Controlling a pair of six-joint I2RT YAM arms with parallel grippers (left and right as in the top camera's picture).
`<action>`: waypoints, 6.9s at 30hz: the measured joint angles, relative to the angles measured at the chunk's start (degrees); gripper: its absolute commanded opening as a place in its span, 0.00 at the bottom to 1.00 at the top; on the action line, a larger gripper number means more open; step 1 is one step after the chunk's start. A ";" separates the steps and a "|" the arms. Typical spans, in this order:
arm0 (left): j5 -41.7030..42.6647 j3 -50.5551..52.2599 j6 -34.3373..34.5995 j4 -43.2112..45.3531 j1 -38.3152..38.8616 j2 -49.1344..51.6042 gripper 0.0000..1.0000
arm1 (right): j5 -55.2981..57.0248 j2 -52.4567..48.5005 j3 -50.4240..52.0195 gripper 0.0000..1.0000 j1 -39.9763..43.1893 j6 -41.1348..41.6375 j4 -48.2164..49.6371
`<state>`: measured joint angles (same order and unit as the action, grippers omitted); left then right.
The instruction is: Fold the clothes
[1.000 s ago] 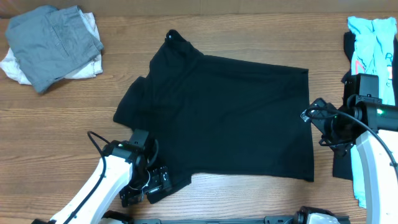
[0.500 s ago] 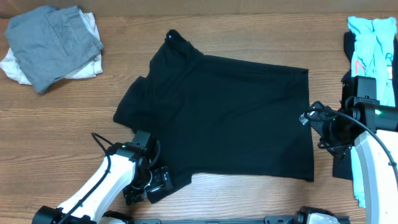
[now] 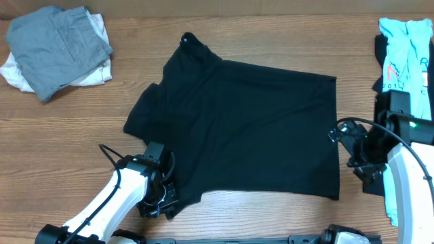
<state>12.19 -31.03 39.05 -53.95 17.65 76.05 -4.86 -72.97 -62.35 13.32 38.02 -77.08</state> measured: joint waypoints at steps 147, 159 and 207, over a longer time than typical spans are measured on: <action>-23.12 -13.60 -13.42 33.14 0.00 2.03 0.10 | -11.93 -3.41 29.70 0.33 0.09 16.52 57.11; -23.61 -13.62 -15.82 38.99 0.00 6.25 1.00 | -11.82 -3.43 29.66 0.86 0.09 16.13 58.97; -2.60 -30.73 -2.16 11.52 3.93 22.60 0.75 | -21.68 -3.50 19.52 0.89 -8.22 2.47 51.74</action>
<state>9.58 -61.76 36.88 -42.44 21.58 98.65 -26.55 -76.47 -42.83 5.10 40.49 -25.34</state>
